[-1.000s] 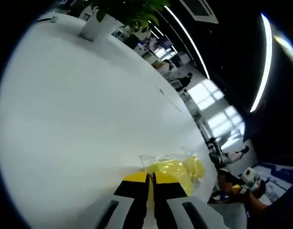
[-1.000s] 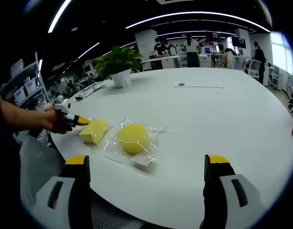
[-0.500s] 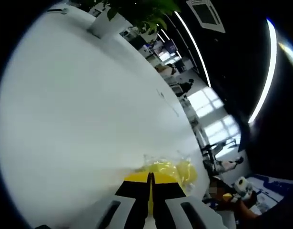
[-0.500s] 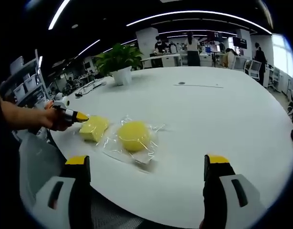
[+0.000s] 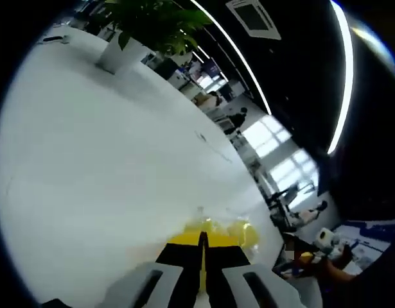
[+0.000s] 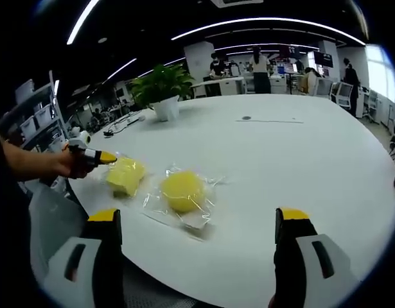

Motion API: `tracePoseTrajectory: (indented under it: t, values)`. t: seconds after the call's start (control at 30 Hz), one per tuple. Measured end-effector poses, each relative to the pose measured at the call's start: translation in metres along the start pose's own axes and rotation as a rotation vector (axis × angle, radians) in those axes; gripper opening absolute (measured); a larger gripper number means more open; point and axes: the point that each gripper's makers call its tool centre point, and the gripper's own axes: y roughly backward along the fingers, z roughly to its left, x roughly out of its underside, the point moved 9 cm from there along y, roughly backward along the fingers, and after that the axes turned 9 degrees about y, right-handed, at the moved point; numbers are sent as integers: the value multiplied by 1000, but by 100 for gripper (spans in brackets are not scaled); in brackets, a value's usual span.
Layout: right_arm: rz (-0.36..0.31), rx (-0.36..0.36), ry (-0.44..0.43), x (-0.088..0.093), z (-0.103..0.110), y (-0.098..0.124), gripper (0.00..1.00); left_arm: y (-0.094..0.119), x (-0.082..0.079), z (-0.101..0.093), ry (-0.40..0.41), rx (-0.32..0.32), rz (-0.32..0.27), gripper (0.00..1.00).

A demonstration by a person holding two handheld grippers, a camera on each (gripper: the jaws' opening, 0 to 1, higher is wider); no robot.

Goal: Compare the silicone blocks by pressing each to a similar depth, holding the contact briefly, and releasing to observe deformation and rebound differences across the visible hardness samples.

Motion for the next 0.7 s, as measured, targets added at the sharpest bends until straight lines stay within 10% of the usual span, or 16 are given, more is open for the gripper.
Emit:
tracePoseTrajectory:
  t: [0.7]
  values:
    - [-18,-51,26,-6,8,-11,95,22,-5,-44,-169,62,-83,0]
